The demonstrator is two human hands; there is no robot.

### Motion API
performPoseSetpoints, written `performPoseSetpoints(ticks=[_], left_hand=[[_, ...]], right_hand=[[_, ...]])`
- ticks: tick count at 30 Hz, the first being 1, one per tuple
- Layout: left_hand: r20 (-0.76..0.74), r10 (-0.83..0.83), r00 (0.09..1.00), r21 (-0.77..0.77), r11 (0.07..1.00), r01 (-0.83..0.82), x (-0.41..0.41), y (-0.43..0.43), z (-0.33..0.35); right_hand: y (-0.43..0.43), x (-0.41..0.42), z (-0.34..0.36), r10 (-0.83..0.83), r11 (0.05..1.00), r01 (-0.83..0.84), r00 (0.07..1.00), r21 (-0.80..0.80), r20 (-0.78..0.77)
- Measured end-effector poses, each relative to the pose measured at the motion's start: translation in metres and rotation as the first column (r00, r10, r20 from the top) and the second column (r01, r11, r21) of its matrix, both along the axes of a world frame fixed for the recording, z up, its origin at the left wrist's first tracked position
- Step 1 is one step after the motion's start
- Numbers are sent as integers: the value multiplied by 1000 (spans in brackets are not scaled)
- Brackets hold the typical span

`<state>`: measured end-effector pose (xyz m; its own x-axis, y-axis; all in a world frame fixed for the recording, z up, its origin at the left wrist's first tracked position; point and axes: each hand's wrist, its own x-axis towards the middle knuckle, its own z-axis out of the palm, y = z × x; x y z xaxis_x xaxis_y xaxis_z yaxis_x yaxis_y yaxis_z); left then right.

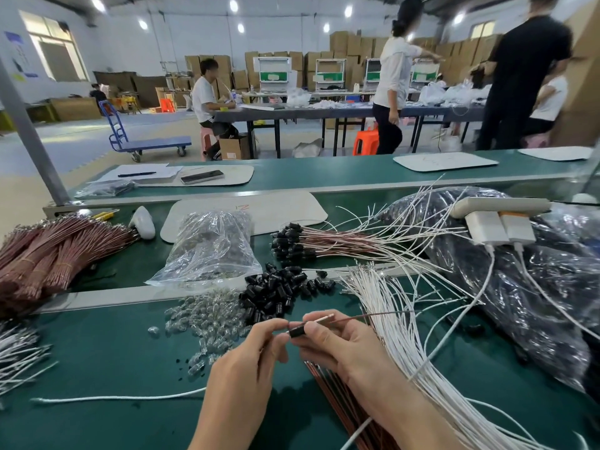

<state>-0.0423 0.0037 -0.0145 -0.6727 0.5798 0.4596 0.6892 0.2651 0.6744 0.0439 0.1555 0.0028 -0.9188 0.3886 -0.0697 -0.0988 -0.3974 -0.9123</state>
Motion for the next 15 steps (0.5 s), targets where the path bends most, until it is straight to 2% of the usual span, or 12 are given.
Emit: performPoseSetpoints(ticks=[9,15], left_hand=[[54,-25,998,-4,1000,25,0,2,-3],[2,-42,999,-15,999,42,1,2,1]], right_hand=[[0,1,1,-68,991,61,996,121,49],[-3,3,2,-16,967,6,999,255,38]])
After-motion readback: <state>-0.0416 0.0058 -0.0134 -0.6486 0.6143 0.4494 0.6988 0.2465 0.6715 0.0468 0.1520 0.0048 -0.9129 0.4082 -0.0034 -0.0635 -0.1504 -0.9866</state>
